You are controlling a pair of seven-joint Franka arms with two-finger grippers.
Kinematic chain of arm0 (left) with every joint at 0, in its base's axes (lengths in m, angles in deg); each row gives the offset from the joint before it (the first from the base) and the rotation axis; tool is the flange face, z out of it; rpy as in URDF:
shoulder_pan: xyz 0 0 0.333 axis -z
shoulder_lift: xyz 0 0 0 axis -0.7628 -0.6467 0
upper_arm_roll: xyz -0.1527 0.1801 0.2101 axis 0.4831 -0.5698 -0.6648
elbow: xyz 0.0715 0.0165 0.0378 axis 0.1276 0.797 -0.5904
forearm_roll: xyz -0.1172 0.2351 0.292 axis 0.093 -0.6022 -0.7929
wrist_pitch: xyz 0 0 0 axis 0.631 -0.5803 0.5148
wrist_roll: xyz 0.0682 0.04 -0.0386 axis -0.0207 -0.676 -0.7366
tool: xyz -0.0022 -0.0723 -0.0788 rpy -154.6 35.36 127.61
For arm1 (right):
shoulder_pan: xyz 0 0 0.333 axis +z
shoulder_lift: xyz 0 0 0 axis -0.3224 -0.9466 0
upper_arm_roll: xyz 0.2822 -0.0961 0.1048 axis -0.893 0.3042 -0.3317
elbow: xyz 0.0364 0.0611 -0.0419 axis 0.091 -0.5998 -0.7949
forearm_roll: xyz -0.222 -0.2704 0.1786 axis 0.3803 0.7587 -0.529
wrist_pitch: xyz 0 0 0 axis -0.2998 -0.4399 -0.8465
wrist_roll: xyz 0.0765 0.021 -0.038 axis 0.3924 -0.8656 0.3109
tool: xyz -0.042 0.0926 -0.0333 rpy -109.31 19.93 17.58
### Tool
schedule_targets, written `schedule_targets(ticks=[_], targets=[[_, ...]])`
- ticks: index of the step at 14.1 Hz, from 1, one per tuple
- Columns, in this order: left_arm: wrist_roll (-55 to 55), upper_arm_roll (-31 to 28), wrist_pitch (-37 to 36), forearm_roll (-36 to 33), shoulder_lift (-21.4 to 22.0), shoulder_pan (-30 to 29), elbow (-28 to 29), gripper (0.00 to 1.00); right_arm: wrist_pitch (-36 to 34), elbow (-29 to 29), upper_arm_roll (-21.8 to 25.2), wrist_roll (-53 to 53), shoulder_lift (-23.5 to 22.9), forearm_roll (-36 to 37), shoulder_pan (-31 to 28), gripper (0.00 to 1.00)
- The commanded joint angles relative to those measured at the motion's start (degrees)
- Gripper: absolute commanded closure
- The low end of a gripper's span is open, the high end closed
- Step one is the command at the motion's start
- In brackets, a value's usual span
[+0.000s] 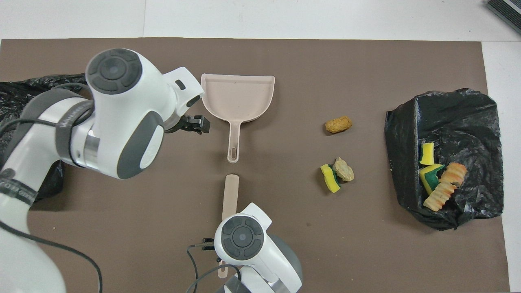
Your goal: Sweep and dump trash in bin
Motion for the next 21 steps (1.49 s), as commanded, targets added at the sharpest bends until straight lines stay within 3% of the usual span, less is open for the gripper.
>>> schedule_targets(ticks=[1, 5, 9, 13, 15, 17, 18, 20, 21], targets=[[-4.4, -1.0, 2.5, -1.1, -3.8, 3.4, -2.1, 0.0, 1.4, -1.6, -0.3, 0.0, 0.6, -1.3, -0.1, 0.39], [-8.8, -1.0, 6.1, -1.4, -6.0, 6.4, -2.0, 0.0, 1.8, -1.4, -0.4, -0.1, 0.4, -3.0, -0.1, 1.0], [-11.3, -1.1, 7.2, -2.2, -9.3, 9.6, -2.1, 0.0, -1.3, -0.4, -0.3, 0.7, 0.3, -2.9, -0.2, 1.0], [-11.7, -1.0, 7.8, -0.8, -9.2, 9.1, -1.4, 0.0, -10.4, -0.3, 0.2, 3.8, 4.9, -2.1, -3.2, 1.0], [-12.4, -1.0, 7.8, -0.2, -9.1, 9.2, -0.9, 0.18, -17.7, -0.6, 0.2, 7.9, 8.8, -0.1, -7.3, 1.0], [-12.4, -1.0, 7.6, -0.2, -8.9, 9.3, -0.1, 0.24, -24.3, -1.0, 0.2, 12.5, 12.6, 2.1, -12.8, 1.0], [-12.4, -1.0, 7.5, -0.2, -8.9, 9.2, -0.1, 0.39, -26.6, -0.9, 0.2, 14.2, 13.9, 2.5, -15.6, 1.0], [-12.3, -1.0, 7.6, -0.2, -8.8, 9.2, 0.0, 1.0, -30.7, -0.7, 0.2, 20.0, 15.7, 4.8, -22.3, 1.0], [-11.9, -1.0, 7.6, -0.2, -8.8, 9.1, 0.0, 1.0, -31.7, -0.7, 0.2, 23.0, 16.4, 6.0, -25.2, 1.0]])
